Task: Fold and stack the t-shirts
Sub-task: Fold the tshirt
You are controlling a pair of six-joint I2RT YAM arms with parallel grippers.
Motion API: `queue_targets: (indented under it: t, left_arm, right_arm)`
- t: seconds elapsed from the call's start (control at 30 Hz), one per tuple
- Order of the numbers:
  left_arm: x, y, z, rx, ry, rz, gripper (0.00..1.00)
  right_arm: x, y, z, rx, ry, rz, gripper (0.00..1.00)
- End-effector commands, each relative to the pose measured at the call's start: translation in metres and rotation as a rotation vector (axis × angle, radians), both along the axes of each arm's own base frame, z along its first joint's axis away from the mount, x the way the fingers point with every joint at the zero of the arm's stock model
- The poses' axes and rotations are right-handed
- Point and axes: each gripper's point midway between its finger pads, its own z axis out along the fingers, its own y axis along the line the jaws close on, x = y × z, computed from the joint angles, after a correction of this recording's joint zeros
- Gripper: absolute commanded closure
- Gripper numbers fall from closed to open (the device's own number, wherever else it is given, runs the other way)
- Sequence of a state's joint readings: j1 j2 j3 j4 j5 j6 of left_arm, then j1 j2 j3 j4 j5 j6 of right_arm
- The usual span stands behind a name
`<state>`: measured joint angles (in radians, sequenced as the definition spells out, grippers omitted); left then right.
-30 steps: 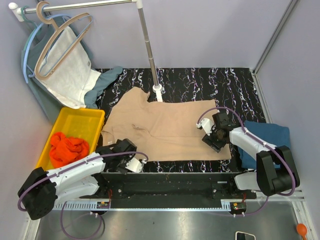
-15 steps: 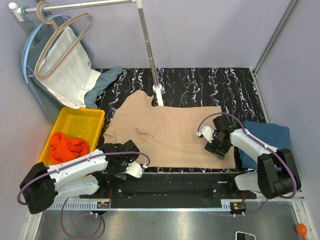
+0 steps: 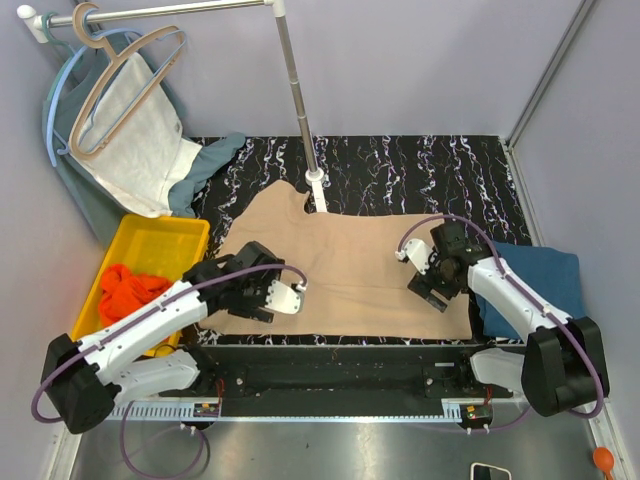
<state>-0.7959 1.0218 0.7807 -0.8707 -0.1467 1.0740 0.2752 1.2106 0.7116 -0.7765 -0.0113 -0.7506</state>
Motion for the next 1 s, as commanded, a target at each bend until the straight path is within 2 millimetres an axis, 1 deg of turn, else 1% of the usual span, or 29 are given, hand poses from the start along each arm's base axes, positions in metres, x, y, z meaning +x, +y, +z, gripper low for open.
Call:
queue_targets:
  t: [0.0, 0.07, 0.1, 0.13, 0.17, 0.2, 0.23, 0.27, 0.3, 0.33, 0.37, 0.4, 0.43, 0.47, 0.5, 0.53, 0.57, 0.6, 0.63, 0.67, 0.7, 0.73, 0.77, 0.8, 0.83, 0.87, 0.9, 0.93, 0.97]
  left_arm:
    - [0.024, -0.006, 0.005, -0.085, -0.003, 0.04, 0.01]
    - [0.029, -0.007, 0.004, -0.118, 0.025, 0.068, 0.01]
    - [0.034, -0.001, 0.0, -0.117, 0.044, 0.11, 0.01]
    - [0.036, -0.005, 0.002, -0.153, 0.062, 0.115, 0.01]
    - [0.039, -0.005, 0.003, -0.175, 0.073, 0.139, 0.01]
    - [0.043, 0.0, 0.002, -0.187, 0.083, 0.173, 0.01]
    - [0.047, -0.001, 0.005, -0.214, 0.08, 0.186, 0.01]
    - [0.049, 0.0, 0.006, -0.235, 0.08, 0.209, 0.01]
    - [0.055, 0.005, 0.008, -0.257, 0.07, 0.245, 0.01]
    - [0.059, 0.004, 0.011, -0.286, 0.063, 0.254, 0.01]
    - [0.061, 0.007, 0.013, -0.302, 0.057, 0.279, 0.01]
    - [0.065, 0.012, 0.015, -0.318, 0.047, 0.302, 0.01]
    - [0.068, 0.014, 0.016, -0.327, 0.038, 0.316, 0.01]
    - [0.069, 0.017, 0.018, -0.339, 0.031, 0.332, 0.01]
    - [0.072, 0.025, 0.018, -0.346, 0.024, 0.36, 0.01]
    - [0.073, 0.029, 0.018, -0.353, 0.018, 0.372, 0.01]
    - [0.075, 0.034, 0.018, -0.352, 0.008, 0.381, 0.01]
    - [0.077, 0.047, 0.016, -0.351, 0.0, 0.416, 0.01]
    - [0.08, 0.052, 0.017, -0.36, -0.012, 0.426, 0.01]
    - [0.082, 0.058, 0.017, -0.361, -0.016, 0.435, 0.01]
    - [0.086, 0.074, 0.017, -0.365, -0.028, 0.486, 0.01]
    - [0.09, 0.079, 0.019, -0.386, -0.037, 0.504, 0.01]
    - [0.093, 0.087, 0.018, -0.39, -0.036, 0.523, 0.01]
    - [0.096, 0.104, 0.018, -0.403, -0.049, 0.578, 0.01]
    - [0.099, 0.104, 0.019, -0.42, -0.051, 0.573, 0.01]
    - [0.102, 0.121, 0.019, -0.428, -0.06, 0.63, 0.01]
    - [0.106, 0.126, 0.023, -0.441, -0.075, 0.645, 0.01]
    - [0.111, 0.127, 0.025, -0.463, -0.083, 0.657, 0.01]
    - [0.115, 0.133, 0.026, -0.475, -0.093, 0.681, 0.01]
  right_arm:
    - [0.037, 0.014, 0.029, 0.069, -0.141, -0.079, 0.14]
    - [0.046, 0.025, 0.034, 0.12, -0.138, -0.093, 0.14]
    - [0.059, 0.034, 0.047, 0.162, -0.164, -0.121, 0.15]
    - [0.065, 0.043, 0.053, 0.211, -0.16, -0.127, 0.18]
    - [0.073, 0.051, 0.051, 0.231, -0.134, -0.143, 0.19]
    - [0.089, 0.062, 0.068, 0.279, -0.158, -0.166, 0.21]
    - [0.095, 0.075, 0.061, 0.293, -0.114, -0.159, 0.24]
    - [0.101, 0.083, 0.063, 0.299, -0.107, -0.153, 0.25]
    - [0.116, 0.095, 0.076, 0.317, -0.134, -0.146, 0.26]
    - [0.119, 0.113, 0.065, 0.305, -0.1, -0.11, 0.26]
    - [0.124, 0.124, 0.065, 0.311, -0.097, -0.093, 0.27]
    - [0.135, 0.139, 0.076, 0.336, -0.118, -0.08, 0.27]
    - [0.138, 0.151, 0.063, 0.333, -0.08, -0.068, 0.27]
    - [0.137, 0.169, 0.062, 0.338, -0.069, -0.034, 0.28]
    - [0.146, 0.182, 0.07, 0.354, -0.088, -0.019, 0.28]
    - [0.147, 0.192, 0.058, 0.341, -0.058, -0.005, 0.29]
    - [0.142, 0.208, 0.056, 0.338, -0.048, 0.034, 0.3]
    - [0.148, 0.22, 0.061, 0.349, -0.064, 0.053, 0.31]
    - [0.146, 0.229, 0.05, 0.334, -0.042, 0.068, 0.31]
    - [0.147, 0.237, 0.049, 0.333, -0.041, 0.081, 0.32]
    - [0.147, 0.253, 0.055, 0.345, -0.055, 0.109, 0.31]
    - [0.148, 0.26, 0.05, 0.345, -0.046, 0.118, 0.32]
    - [0.148, 0.267, 0.051, 0.355, -0.044, 0.126, 0.32]
    - [0.146, 0.281, 0.056, 0.372, -0.05, 0.145, 0.33]
    - [0.145, 0.287, 0.053, 0.377, -0.04, 0.154, 0.33]
    - [0.143, 0.294, 0.053, 0.38, -0.04, 0.166, 0.33]
    - [0.139, 0.307, 0.057, 0.388, -0.049, 0.193, 0.34]
    - [0.137, 0.314, 0.052, 0.379, -0.043, 0.208, 0.34]
    - [0.139, 0.325, 0.058, 0.391, -0.059, 0.22, 0.34]
